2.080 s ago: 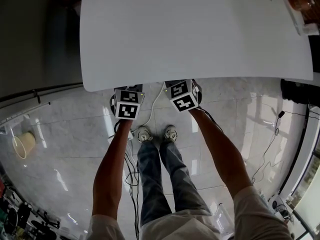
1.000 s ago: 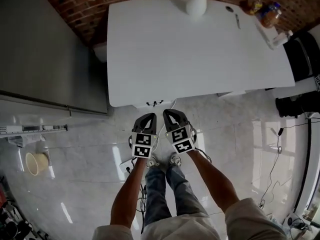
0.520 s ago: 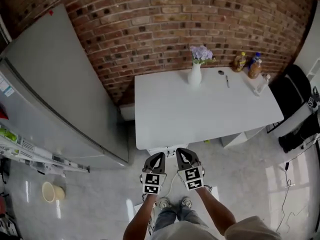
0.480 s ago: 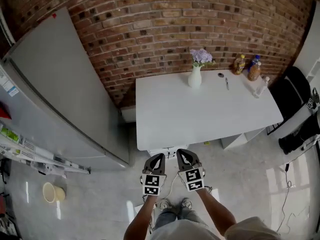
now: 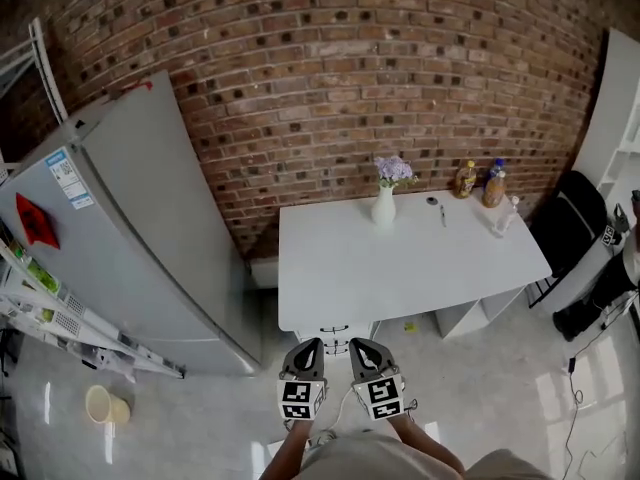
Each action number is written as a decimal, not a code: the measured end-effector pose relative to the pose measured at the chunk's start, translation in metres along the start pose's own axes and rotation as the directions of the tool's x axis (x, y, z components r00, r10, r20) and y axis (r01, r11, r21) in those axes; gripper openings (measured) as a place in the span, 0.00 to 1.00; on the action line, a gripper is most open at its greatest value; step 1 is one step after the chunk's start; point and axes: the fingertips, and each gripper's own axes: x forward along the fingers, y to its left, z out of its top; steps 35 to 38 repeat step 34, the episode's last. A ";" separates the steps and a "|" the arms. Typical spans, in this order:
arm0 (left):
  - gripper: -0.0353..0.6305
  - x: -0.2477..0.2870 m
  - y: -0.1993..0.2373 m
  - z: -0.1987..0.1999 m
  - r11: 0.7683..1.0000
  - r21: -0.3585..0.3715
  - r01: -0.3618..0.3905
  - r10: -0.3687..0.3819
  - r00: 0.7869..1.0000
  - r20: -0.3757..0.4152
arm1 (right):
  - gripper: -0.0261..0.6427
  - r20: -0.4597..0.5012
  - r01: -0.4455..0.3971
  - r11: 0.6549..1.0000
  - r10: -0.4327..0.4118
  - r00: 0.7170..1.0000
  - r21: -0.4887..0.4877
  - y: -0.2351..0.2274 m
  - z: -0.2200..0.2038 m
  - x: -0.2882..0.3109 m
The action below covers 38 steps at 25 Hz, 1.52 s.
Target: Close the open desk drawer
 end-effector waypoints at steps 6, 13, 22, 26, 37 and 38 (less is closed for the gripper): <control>0.07 -0.002 -0.011 -0.003 1.000 -0.004 -0.001 0.001 1.000 -0.030 | 0.06 -0.012 0.049 0.996 -0.049 0.999 0.072 -0.026 -0.004 -0.013; 0.07 -0.001 -0.005 0.003 1.000 0.002 -0.012 0.012 1.000 -0.011 | 0.06 -0.015 0.045 0.997 -0.044 0.999 0.069 -0.031 -0.004 -0.008; 0.07 -0.007 -0.003 0.002 1.000 -0.008 -0.013 0.012 1.000 -0.022 | 0.06 -0.022 0.023 0.998 -0.021 1.000 0.060 -0.015 -0.003 -0.006; 0.07 -0.009 0.000 0.002 1.000 -0.010 -0.013 0.013 1.000 -0.024 | 0.06 -0.034 0.024 0.998 -0.022 0.999 0.057 -0.012 -0.004 -0.004; 0.07 -0.015 0.009 -0.006 1.000 -0.017 -0.020 0.020 0.999 -0.034 | 0.06 -0.048 0.012 0.998 -0.010 0.999 0.054 0.002 -0.012 0.002; 0.07 -0.015 0.009 -0.006 1.000 -0.017 -0.020 0.020 0.999 -0.034 | 0.06 -0.048 0.012 0.998 -0.010 0.999 0.054 0.002 -0.012 0.002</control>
